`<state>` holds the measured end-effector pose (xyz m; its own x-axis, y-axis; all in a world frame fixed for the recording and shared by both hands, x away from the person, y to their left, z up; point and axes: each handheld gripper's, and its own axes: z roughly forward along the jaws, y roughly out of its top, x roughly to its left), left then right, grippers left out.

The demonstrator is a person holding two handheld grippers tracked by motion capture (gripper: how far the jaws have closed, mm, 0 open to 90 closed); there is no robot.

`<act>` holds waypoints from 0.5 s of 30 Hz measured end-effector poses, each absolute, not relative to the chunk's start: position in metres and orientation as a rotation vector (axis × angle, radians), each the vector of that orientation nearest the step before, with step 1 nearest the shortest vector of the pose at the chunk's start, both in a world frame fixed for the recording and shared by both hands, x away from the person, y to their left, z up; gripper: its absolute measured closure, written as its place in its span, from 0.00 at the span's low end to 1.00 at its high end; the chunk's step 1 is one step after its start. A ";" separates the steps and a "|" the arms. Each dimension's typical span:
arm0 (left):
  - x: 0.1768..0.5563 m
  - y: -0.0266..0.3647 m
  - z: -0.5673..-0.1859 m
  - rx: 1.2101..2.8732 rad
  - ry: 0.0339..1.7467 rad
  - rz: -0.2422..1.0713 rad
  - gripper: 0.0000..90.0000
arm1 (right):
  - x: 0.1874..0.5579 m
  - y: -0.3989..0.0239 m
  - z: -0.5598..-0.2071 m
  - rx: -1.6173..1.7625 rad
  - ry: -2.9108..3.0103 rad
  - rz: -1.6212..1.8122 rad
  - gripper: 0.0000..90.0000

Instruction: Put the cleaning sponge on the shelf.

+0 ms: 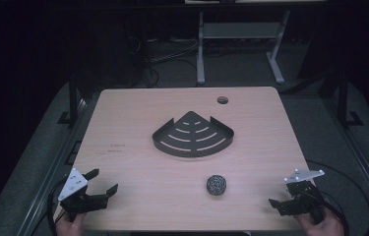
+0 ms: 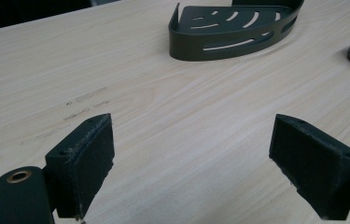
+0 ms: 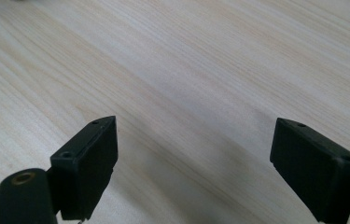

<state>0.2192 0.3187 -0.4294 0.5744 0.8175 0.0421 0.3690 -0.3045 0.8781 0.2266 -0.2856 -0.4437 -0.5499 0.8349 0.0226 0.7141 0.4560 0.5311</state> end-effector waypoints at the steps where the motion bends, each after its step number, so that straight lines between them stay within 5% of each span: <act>1: 0.220 0.319 -0.430 1.902 0.960 0.623 0.15 | 0.227 -0.286 -0.444 1.338 2.468 0.725 0.16; 15: 0.220 0.314 -0.430 1.914 0.944 0.607 0.15 | 0.227 -0.273 -0.444 1.290 2.508 0.730 0.16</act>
<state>0.2203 0.3139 -0.4304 0.5896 0.8067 0.0395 0.3706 -0.3137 0.8742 0.2266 -0.2725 -0.4444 -0.5870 0.8092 0.0240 0.6956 0.4890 0.5262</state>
